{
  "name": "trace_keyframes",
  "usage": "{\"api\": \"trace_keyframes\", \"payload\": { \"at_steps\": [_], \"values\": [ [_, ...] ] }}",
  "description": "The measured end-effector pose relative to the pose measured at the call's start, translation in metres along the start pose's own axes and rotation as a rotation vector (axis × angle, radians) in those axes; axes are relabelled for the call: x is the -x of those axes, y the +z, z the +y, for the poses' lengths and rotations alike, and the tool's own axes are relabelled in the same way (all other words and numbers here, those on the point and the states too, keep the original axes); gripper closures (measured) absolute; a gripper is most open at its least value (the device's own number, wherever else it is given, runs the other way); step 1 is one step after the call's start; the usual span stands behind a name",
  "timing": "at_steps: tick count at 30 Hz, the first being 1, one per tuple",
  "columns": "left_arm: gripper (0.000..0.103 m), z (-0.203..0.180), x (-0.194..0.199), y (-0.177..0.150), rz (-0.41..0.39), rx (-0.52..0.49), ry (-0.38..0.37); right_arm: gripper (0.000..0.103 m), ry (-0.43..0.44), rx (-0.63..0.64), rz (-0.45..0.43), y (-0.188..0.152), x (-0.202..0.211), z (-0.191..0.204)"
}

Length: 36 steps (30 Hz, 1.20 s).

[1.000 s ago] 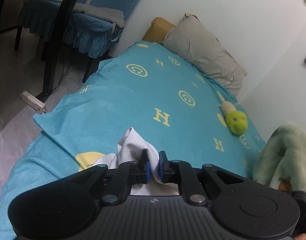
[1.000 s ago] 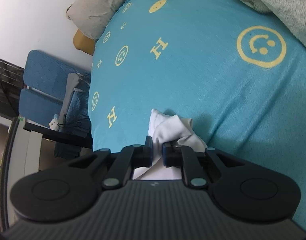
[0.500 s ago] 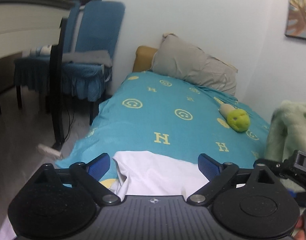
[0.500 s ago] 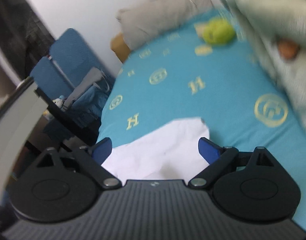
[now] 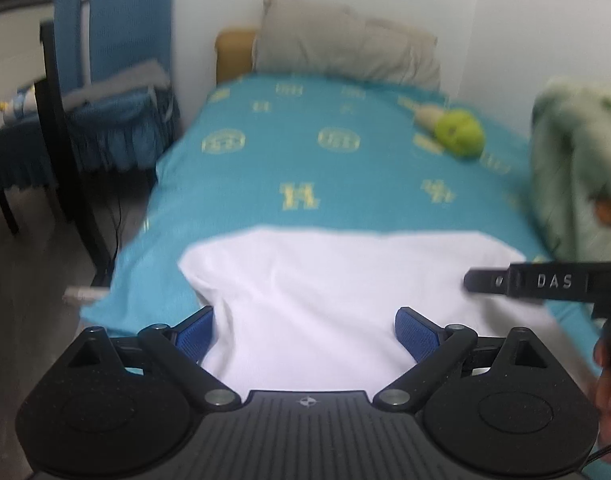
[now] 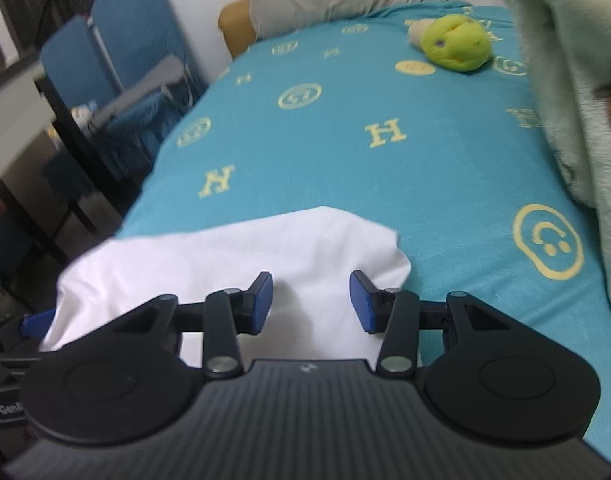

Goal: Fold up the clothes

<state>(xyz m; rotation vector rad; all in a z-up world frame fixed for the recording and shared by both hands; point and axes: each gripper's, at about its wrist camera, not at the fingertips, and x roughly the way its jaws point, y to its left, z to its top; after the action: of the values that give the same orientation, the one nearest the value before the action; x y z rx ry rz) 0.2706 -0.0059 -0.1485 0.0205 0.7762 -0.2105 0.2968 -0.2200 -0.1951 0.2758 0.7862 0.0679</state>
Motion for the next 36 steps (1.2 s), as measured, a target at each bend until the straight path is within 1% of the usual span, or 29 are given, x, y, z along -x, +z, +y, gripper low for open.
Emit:
{"api": "trace_keyframes", "payload": {
  "at_steps": [3, 8, 11, 14, 18, 20, 23, 27, 28, 29, 33, 36],
  "values": [
    [0.007, 0.005, -0.014, -0.003, 0.042, 0.012, -0.003, 0.057, -0.004, 0.029, 0.012, -0.004, -0.009, 0.002],
    [0.007, 0.004, -0.013, -0.003, 0.032, 0.008, 0.004, 0.057, -0.018, 0.031, 0.011, -0.004, -0.008, 0.005],
    [0.008, -0.003, 0.003, -0.003, 0.005, -0.008, 0.003, 0.057, -0.016, 0.026, 0.008, -0.004, 0.001, 0.009],
    [0.01, -0.011, 0.02, -0.005, -0.025, -0.024, 0.002, 0.057, 0.014, 0.013, 0.005, -0.004, 0.015, 0.012],
    [0.01, -0.022, 0.042, -0.006, -0.064, -0.045, 0.0, 0.057, 0.025, -0.013, -0.014, -0.014, 0.046, 0.016],
    [0.01, -0.025, 0.048, -0.014, -0.043, -0.046, 0.006, 0.057, 0.026, -0.015, -0.026, -0.021, 0.062, 0.018],
    [0.01, -0.031, 0.056, -0.026, -0.006, -0.045, 0.016, 0.057, 0.014, -0.02, -0.004, -0.031, 0.077, 0.014],
    [0.01, -0.041, 0.048, -0.038, 0.034, -0.101, 0.038, 0.058, -0.002, -0.009, 0.061, -0.042, 0.069, 0.012],
    [0.01, -0.042, 0.047, -0.04, 0.042, -0.102, 0.043, 0.058, -0.005, -0.003, 0.074, -0.044, 0.064, 0.012],
    [0.01, -0.041, 0.049, -0.042, 0.04, -0.092, 0.044, 0.058, -0.004, -0.006, 0.086, -0.046, 0.06, 0.011],
    [0.01, -0.032, 0.072, -0.045, 0.042, 0.01, -0.005, 0.058, -0.008, -0.006, 0.096, -0.051, 0.055, 0.012],
    [0.008, -0.026, 0.088, -0.052, 0.079, 0.111, -0.083, 0.058, -0.009, -0.004, 0.093, -0.052, 0.056, 0.012]
  ]
}}
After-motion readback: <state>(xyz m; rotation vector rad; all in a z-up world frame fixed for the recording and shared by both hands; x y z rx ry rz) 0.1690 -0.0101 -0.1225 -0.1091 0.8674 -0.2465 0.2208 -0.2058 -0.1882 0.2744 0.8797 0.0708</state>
